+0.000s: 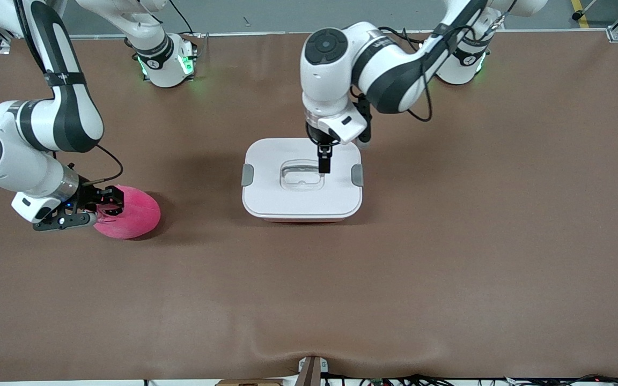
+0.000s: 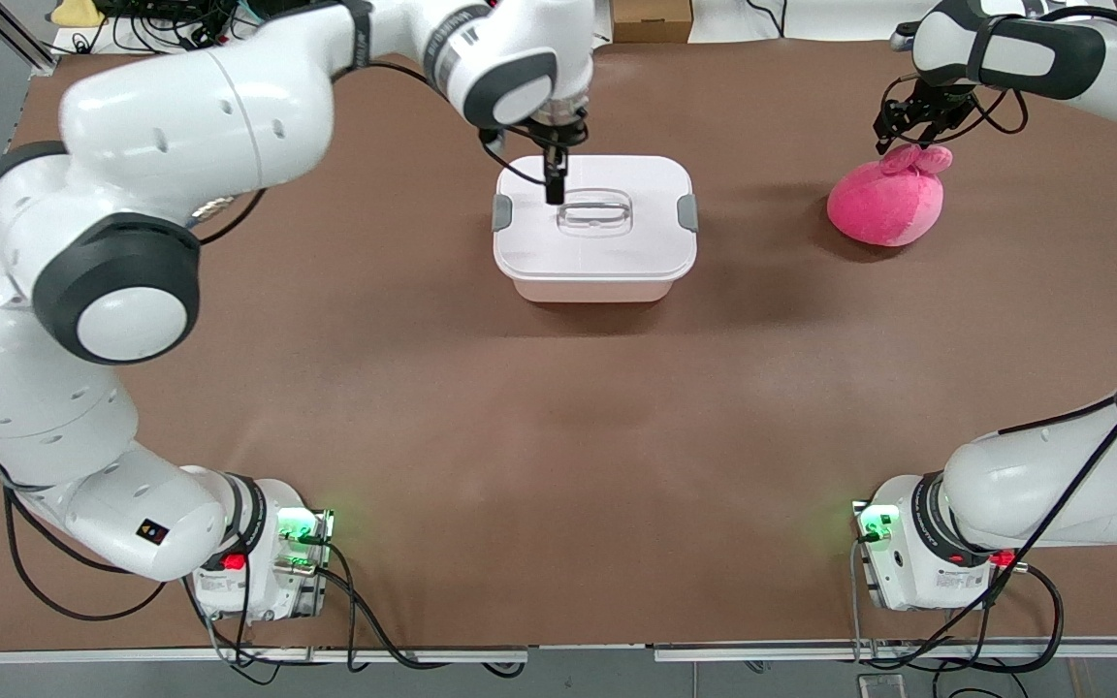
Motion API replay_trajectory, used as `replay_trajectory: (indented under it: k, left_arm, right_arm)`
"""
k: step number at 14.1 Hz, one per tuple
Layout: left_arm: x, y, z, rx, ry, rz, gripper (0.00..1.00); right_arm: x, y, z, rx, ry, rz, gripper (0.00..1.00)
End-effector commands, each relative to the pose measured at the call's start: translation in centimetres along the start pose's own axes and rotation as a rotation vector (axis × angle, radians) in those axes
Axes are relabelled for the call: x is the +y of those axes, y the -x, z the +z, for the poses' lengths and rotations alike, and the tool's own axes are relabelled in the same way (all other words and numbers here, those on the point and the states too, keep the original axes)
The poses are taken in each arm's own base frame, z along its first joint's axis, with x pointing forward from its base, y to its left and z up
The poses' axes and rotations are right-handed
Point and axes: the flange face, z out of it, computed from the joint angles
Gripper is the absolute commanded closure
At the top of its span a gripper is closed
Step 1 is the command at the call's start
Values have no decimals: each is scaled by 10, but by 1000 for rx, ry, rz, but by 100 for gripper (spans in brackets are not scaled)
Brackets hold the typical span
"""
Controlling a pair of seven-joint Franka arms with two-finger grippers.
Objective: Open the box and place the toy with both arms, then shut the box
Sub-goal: 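Lower the left gripper onto the lid handle while the right gripper grasps the plush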
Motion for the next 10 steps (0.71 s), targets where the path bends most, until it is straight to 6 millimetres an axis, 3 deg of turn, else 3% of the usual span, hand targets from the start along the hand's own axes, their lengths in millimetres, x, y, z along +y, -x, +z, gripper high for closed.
replay_trajectory:
  k: [1, 2, 4, 6, 8, 10]
  left_arm:
    - [4, 23, 5, -6, 41, -53, 0]
    - [6, 26, 9, -12, 42, -79, 2]
    - [0, 39, 8, -50, 67, -108, 4]
    - [-2, 42, 13, -45, 87, -98, 5]
    - [-14, 52, 24, -33, 82, -71, 8]
    - [-12, 51, 29, -20, 92, -72, 10]
  right_arm:
    - [3, 3, -2, -2, 3, -6, 59]
    - [3, 3, -2, -4, 3, -5, 73]
    - [4, 3, -2, -3, 4, -16, 79]
    - [2, 2, -6, 3, 6, -25, 100]
    - [1, 1, -7, 5, 6, -22, 100]
    - [-1, -3, -16, 20, 9, -22, 100]
